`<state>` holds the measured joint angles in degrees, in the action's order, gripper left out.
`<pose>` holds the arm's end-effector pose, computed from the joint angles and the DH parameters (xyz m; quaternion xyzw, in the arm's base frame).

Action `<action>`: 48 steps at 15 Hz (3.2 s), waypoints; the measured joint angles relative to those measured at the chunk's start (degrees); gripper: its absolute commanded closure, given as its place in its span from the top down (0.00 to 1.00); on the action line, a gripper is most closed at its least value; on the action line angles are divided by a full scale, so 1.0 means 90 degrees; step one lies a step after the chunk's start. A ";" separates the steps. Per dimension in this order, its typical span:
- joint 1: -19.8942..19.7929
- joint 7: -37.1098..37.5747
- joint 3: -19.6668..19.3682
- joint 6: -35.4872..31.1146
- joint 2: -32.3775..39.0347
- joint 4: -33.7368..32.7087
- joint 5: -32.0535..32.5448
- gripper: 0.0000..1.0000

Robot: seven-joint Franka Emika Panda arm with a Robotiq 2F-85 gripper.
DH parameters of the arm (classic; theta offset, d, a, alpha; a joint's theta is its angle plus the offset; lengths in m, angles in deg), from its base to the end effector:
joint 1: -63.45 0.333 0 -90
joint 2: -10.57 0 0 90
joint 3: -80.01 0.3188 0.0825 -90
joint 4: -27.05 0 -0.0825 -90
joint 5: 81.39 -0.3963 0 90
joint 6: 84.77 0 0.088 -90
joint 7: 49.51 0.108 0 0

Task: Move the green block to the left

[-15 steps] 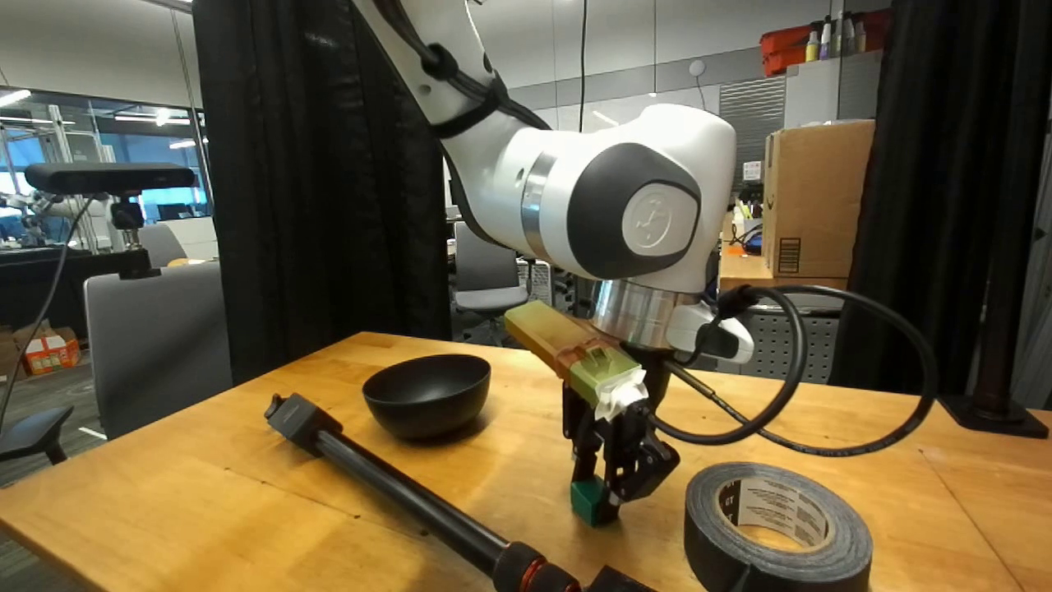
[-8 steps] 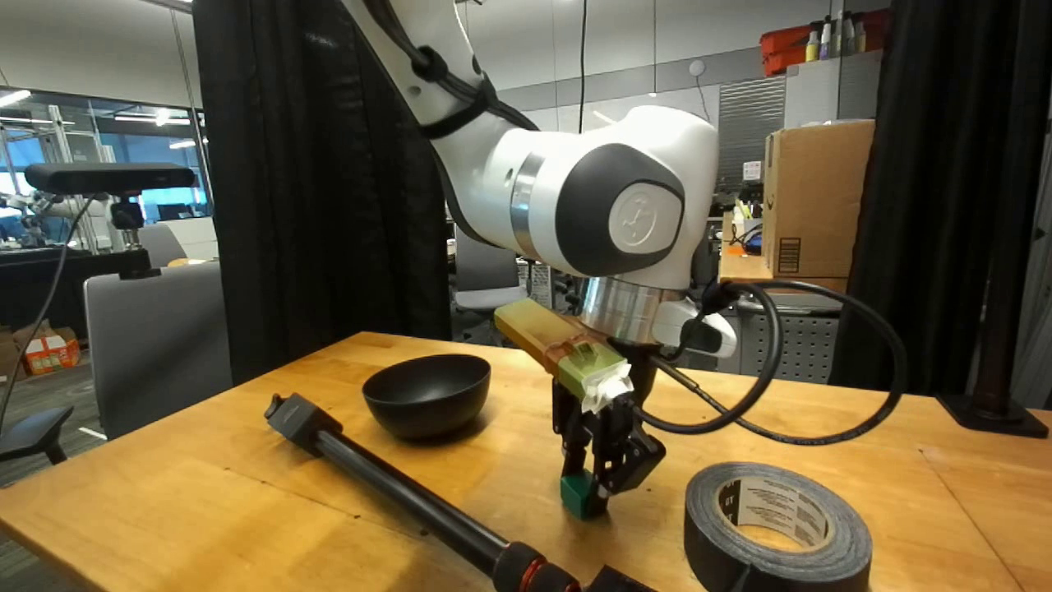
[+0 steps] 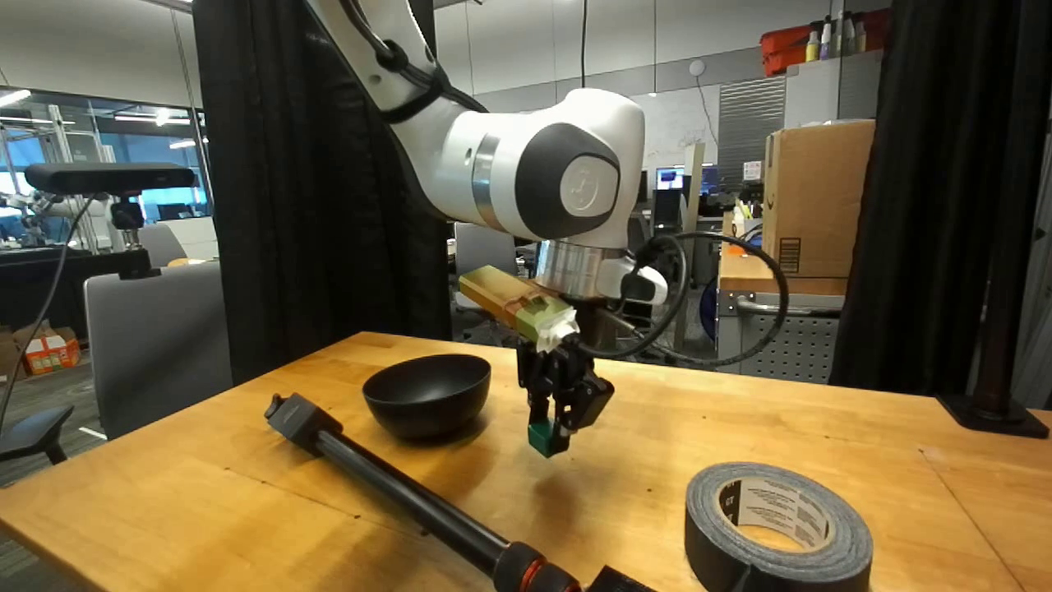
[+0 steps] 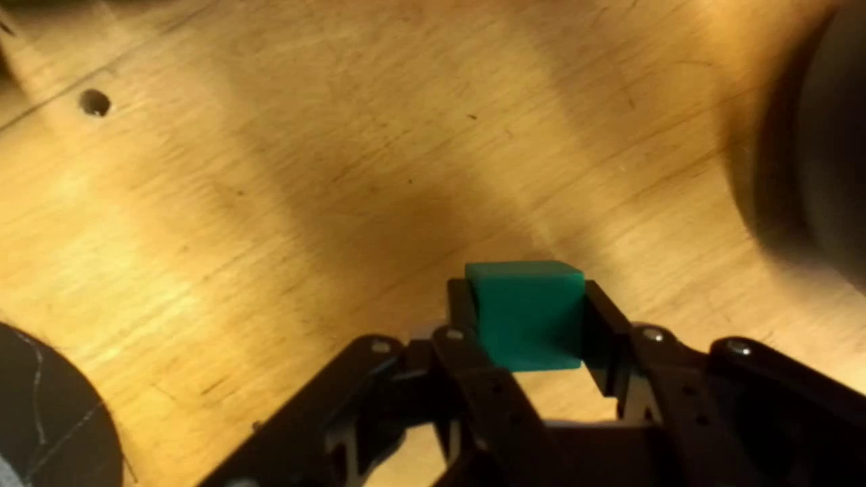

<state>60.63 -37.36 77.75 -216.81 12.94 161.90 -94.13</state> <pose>0.5020 -0.0400 0.2981 -0.9700 0.2258 0.0496 0.0752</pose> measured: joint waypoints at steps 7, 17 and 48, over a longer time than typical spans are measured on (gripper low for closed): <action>0.0274 0.0120 0.0206 0.0030 0.0397 -0.0482 0.0057 0.16; 0.0475 0.0122 0.0317 0.0514 0.1616 -0.2323 0.0125 0.16; 0.0493 0.0379 0.0291 0.1510 0.3103 -0.4660 0.0325 0.16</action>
<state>65.07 -33.95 80.37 -203.21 40.87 119.96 -91.20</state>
